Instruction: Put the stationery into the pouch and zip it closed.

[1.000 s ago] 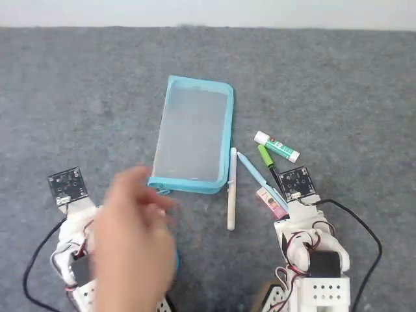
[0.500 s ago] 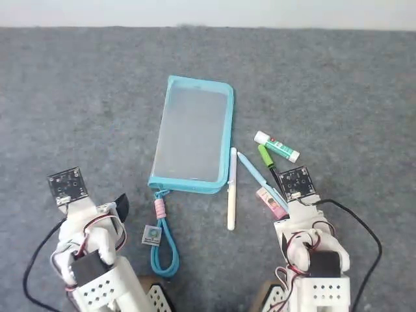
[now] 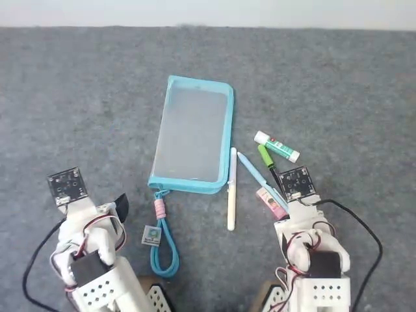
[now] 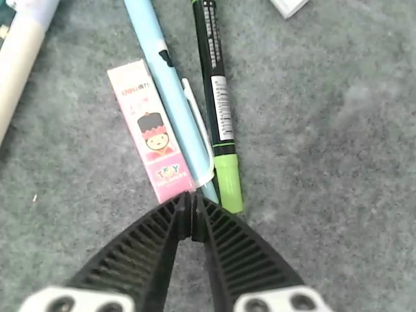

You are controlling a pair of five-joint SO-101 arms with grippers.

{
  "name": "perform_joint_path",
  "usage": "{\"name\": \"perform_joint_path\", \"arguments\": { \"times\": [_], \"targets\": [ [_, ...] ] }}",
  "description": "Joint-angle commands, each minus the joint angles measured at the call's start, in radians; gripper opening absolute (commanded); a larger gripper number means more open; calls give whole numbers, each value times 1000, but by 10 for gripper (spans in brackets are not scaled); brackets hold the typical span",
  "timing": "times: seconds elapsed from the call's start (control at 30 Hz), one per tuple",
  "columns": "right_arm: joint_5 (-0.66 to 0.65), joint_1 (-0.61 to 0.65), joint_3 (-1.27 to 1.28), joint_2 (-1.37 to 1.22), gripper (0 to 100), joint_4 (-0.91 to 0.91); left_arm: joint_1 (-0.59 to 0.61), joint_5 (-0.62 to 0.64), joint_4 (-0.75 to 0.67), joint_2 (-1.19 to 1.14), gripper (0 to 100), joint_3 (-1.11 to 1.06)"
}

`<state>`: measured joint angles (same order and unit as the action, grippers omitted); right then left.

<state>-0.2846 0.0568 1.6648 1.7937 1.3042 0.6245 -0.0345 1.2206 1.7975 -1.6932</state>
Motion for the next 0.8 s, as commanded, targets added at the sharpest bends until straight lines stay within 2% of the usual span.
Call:
{"name": "perform_joint_path", "arguments": {
  "times": [0.0,0.23,0.47,0.63,0.77],
  "targets": [
    [14,-5,18,21,12,5,5,17,6,-5,327,5],
    [9,-4,18,21,13,-8,5,17,6,-5,327,5],
    [6,5,5,21,13,-209,6,15,6,-5,327,5],
    [-138,13,-97,18,13,-228,11,12,5,-5,327,5],
    [-143,74,-187,16,26,-168,6,-25,-64,-5,327,5]
  ]
}}
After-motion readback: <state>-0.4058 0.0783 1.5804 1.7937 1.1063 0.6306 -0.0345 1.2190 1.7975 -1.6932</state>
